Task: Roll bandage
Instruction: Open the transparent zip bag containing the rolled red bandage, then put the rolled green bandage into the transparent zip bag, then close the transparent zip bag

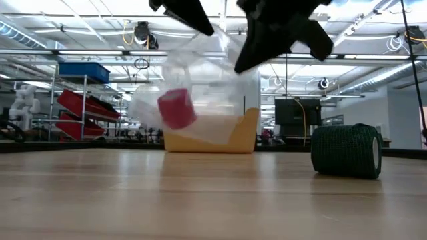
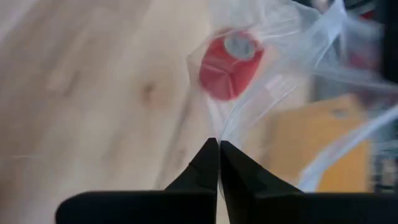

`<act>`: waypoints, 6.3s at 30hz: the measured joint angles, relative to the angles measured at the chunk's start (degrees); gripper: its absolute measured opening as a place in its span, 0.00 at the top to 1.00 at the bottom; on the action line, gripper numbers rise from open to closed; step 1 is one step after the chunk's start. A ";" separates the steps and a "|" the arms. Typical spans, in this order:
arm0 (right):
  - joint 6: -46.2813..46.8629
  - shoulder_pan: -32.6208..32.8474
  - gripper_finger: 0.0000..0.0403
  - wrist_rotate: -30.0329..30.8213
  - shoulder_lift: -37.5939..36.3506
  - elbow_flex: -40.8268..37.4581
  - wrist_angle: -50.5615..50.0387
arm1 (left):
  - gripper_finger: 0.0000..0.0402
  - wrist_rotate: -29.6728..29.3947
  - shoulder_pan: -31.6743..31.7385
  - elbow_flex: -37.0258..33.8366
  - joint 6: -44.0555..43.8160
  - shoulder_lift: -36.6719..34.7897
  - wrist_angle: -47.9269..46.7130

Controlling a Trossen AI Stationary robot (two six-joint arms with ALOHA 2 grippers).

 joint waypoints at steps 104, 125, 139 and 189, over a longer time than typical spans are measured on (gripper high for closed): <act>47.25 23.50 0.97 16.25 6.14 -18.85 1.93 | 1.00 11.43 0.75 -2.16 -7.26 13.74 7.45; 29.99 14.21 1.00 14.69 3.32 -5.38 1.18 | 1.00 15.02 0.90 -1.68 -7.33 13.72 10.66; 33.49 11.50 1.00 10.30 4.94 -5.38 -4.69 | 1.00 22.97 1.18 3.33 -5.62 12.65 10.92; 44.16 16.19 0.59 10.94 1.94 0.97 -10.02 | 1.00 26.86 0.46 3.29 -7.34 7.62 11.12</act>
